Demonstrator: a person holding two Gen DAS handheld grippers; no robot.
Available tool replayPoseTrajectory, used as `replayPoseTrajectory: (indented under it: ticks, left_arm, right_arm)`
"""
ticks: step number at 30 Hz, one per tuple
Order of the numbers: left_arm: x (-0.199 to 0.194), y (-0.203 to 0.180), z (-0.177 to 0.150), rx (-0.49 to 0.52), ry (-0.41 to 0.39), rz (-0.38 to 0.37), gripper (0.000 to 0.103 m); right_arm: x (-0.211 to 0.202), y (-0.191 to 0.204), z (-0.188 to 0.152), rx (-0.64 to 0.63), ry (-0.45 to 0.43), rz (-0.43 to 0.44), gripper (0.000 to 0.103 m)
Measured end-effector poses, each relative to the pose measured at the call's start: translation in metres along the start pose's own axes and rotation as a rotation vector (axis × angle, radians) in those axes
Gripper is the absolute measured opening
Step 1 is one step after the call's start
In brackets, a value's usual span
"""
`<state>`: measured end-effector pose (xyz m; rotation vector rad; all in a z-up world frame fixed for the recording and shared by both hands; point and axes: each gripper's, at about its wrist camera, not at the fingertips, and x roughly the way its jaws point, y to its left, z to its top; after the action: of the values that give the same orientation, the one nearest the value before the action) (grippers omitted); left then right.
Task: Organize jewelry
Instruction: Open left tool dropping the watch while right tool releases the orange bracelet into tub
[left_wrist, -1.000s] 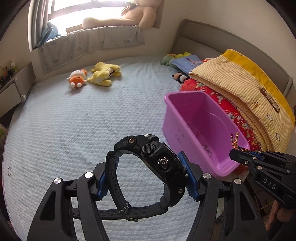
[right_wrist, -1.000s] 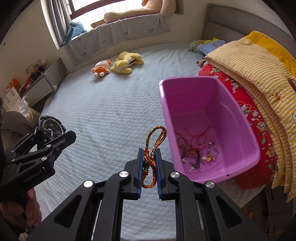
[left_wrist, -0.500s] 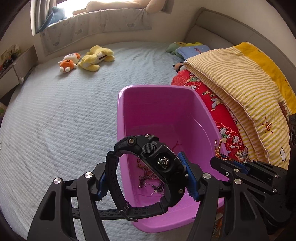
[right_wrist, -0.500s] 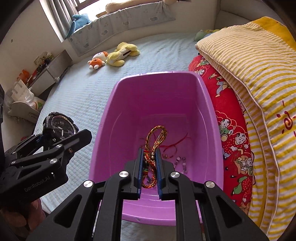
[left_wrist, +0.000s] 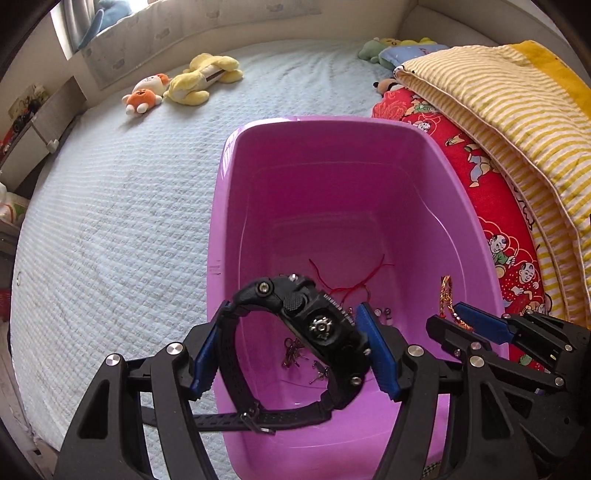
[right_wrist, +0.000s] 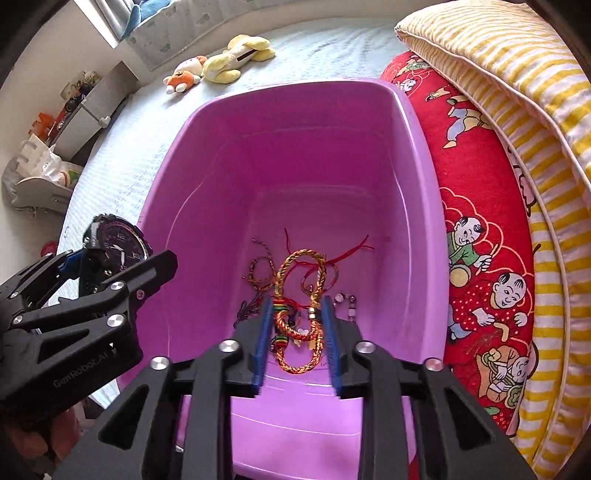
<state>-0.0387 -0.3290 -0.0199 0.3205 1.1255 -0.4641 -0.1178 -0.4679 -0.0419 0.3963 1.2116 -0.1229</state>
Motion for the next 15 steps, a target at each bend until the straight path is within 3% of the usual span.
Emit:
replayPoseTrajectory:
  ticks: [1, 2, 11, 15]
  left_arm:
    - [-0.003, 0.0, 0.002, -0.002, -0.01, 0.005, 0.074]
    - [-0.005, 0.0, 0.004, -0.004, -0.02, 0.008, 0.083]
    - [-0.018, 0.008, 0.014, -0.021, 0.023, 0.01, 0.094]
    - [-0.028, 0.011, 0.015, -0.018, 0.046, 0.002, 0.094]
  right_arm:
    - [0.0, -0.001, 0.001, 0.004, 0.008, -0.004, 0.053]
    - [-0.002, -0.002, 0.003, 0.008, 0.011, 0.0, 0.058]
    - [-0.015, -0.011, 0.008, 0.051, 0.063, -0.044, 0.065]
    - [-0.027, -0.009, 0.003, 0.049, 0.091, -0.05, 0.069]
